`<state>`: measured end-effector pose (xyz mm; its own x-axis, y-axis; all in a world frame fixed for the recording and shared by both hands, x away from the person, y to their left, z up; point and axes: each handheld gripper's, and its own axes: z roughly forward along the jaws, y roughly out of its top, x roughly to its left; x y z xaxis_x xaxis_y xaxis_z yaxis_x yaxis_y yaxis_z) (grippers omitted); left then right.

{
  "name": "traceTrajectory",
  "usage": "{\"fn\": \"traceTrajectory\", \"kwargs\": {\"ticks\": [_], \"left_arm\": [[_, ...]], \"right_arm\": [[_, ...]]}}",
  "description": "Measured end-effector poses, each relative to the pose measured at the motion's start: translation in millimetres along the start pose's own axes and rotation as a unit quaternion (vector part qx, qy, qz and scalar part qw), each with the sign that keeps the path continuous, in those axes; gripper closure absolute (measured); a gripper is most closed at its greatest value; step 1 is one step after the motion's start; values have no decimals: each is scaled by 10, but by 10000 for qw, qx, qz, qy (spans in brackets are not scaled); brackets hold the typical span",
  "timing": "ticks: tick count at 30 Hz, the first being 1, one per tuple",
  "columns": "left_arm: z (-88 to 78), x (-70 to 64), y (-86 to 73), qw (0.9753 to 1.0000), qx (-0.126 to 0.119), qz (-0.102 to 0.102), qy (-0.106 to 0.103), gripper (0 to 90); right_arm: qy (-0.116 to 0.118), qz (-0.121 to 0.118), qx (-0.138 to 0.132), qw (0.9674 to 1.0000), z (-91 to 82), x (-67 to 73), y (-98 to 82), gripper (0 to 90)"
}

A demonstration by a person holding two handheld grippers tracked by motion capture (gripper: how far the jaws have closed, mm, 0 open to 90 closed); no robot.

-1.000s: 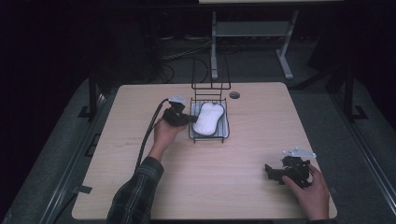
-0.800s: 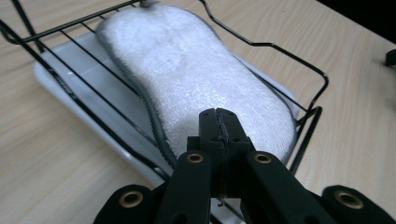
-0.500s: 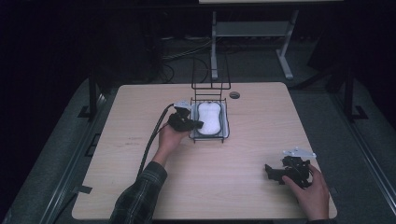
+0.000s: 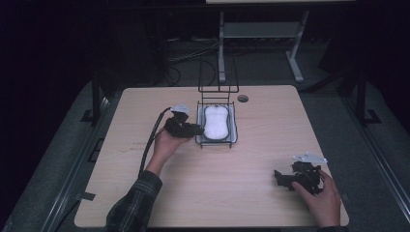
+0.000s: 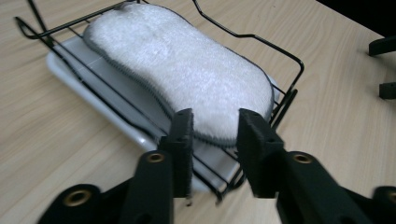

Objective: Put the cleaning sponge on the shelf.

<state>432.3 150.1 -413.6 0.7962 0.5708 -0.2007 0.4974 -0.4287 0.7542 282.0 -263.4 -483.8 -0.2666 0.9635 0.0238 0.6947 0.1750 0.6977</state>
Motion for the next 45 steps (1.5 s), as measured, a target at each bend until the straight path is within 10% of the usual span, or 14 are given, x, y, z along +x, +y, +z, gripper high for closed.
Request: {"fn": "traceTrajectory", "kwargs": {"ticks": [23, 45], "left_arm": [[-725, -206, -520, 9969, 230, 36, 751, 202], [-1022, -414, -1281, 9909, 470, 68, 1258, 142]], "right_arm": [[4, -4, 3, 10000, 2, 0, 3, 0], [5, -2, 4, 10000, 2, 1, 3, 0]]}}
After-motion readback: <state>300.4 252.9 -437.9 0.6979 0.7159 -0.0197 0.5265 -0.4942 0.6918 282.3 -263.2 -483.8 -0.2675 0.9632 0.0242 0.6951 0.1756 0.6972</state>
